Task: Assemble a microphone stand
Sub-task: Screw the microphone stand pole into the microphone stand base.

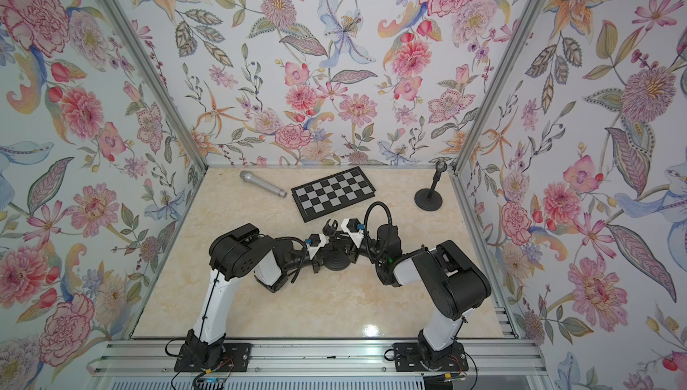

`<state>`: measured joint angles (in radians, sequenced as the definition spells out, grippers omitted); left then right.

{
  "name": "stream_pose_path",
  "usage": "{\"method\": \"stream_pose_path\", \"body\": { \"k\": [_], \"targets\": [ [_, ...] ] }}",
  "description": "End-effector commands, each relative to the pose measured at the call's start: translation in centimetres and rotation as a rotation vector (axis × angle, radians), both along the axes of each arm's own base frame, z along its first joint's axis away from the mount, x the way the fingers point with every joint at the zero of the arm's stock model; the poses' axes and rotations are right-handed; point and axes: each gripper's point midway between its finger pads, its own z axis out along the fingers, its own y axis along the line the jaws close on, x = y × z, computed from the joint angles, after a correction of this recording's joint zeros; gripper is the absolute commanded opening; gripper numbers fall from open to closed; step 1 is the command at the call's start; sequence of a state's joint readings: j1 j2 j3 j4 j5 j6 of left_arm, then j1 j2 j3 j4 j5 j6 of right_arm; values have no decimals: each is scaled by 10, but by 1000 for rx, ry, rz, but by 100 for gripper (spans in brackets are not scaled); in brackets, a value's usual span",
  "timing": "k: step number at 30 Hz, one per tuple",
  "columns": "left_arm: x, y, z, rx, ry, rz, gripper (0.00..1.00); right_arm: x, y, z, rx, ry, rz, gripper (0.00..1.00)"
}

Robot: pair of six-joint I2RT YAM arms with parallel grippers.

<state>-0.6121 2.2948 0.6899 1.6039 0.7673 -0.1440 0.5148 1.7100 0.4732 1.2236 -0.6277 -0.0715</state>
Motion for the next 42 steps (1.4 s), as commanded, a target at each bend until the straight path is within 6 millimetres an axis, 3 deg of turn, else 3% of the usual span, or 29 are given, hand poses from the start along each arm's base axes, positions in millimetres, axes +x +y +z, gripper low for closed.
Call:
{"method": "stream_pose_path", "body": {
  "k": [1,4,8,10,12,14,18,26,31,37,38,40,42],
  "targets": [
    [-1,15,-3,-33,-133,62,20,40,-46,-4,35,12,-497,0],
    [0,16,-3,-33,-133,69,20,30,-57,-24,2,49,-718,0],
    [0,16,-4,-31,-131,74,19,15,-42,-33,-7,67,-712,0],
    [0,16,-3,-31,-131,75,19,9,-32,-29,-6,58,-611,3],
    [-1,16,-4,-30,-133,68,18,-5,-17,-20,-19,2,-409,30],
    [-2,16,-4,-30,-134,63,17,-20,-7,-10,-11,-24,-198,42],
    [-3,15,-3,-31,-137,52,16,-36,-9,4,-24,-38,115,47],
    [-5,14,-3,-32,-139,39,16,-24,-8,12,-71,-53,289,50],
    [-5,14,-4,-31,-138,39,16,-7,-5,8,-66,-24,275,44],
    [-4,14,-3,-32,-138,45,17,20,-20,10,13,17,64,7],
    [-4,15,-3,-32,-138,48,18,24,-24,10,29,24,8,2],
    [-4,15,-4,-31,-135,47,18,31,-35,5,66,41,-140,0],
    [-3,15,-4,-31,-136,51,19,38,-57,-10,94,82,-413,0]
  ]
}}
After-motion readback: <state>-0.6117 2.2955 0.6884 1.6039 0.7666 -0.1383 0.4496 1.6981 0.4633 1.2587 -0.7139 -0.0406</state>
